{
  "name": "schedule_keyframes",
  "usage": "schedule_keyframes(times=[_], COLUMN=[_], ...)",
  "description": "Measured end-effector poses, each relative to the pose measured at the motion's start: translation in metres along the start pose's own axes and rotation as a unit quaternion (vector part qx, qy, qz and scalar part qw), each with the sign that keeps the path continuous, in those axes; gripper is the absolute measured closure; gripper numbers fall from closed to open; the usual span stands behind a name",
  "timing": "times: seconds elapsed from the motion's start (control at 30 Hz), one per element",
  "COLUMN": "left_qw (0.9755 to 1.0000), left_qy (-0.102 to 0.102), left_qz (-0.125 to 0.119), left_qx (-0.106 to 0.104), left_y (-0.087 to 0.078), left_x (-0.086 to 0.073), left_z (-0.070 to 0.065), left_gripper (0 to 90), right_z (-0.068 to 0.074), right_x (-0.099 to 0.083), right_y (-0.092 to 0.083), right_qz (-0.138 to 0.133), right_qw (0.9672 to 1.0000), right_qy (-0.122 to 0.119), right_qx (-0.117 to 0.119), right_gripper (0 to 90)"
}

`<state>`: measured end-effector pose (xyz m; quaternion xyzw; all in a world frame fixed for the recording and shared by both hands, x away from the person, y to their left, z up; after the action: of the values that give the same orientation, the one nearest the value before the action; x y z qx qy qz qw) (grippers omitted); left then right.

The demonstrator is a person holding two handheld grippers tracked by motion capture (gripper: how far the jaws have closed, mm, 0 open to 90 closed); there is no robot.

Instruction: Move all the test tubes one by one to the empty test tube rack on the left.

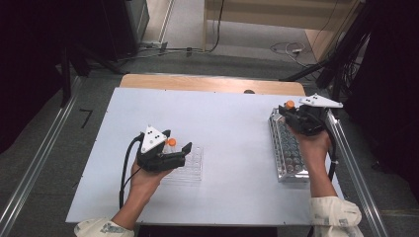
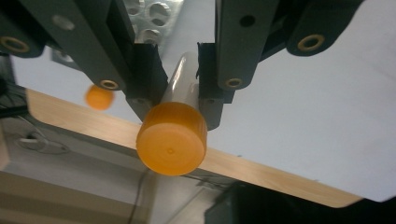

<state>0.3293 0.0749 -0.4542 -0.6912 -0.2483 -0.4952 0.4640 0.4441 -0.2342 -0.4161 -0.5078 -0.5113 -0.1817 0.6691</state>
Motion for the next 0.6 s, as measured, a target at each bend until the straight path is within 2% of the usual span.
schedule_keyframes(times=[0.13, 0.3, 0.47, 0.6], left_qw=[1.0, 1.0, 0.9999, 0.9999], left_qy=[0.002, 0.005, 0.006, 0.008], left_qz=[0.0, 0.001, 0.001, 0.0], left_qx=[-0.003, -0.008, -0.012, -0.015], left_y=[0.0, 0.0, 0.0, -0.001], left_x=[0.0, 0.0, 0.0, 0.001], left_z=[-0.003, -0.006, -0.01, -0.012], left_gripper=[20.9, 20.8, 20.9, 20.9], right_z=[0.028, 0.056, 0.075, 0.085], right_x=[-0.009, -0.022, -0.033, -0.038], right_y=[-0.005, -0.008, -0.007, -0.006], right_qz=[-0.001, 0.006, 0.015, 0.023], right_qw=[0.9992, 0.9969, 0.9944, 0.993], right_qy=[-0.005, -0.013, -0.016, -0.024], right_qx=[0.04, 0.078, 0.103, 0.113], right_gripper=[71.4, 71.4, 71.4, 71.4])
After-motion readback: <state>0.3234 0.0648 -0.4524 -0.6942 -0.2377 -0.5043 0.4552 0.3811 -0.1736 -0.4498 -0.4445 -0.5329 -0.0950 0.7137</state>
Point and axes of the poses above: each handheld gripper's, and its own axes: y roughly forward along the jaws, x roughly out of its top, z roughly to its left, the point moved 10 cm from there along y, roughly forward along the jaws, and after that the axes turned 2 degrees about x, right-handed, at the moved point
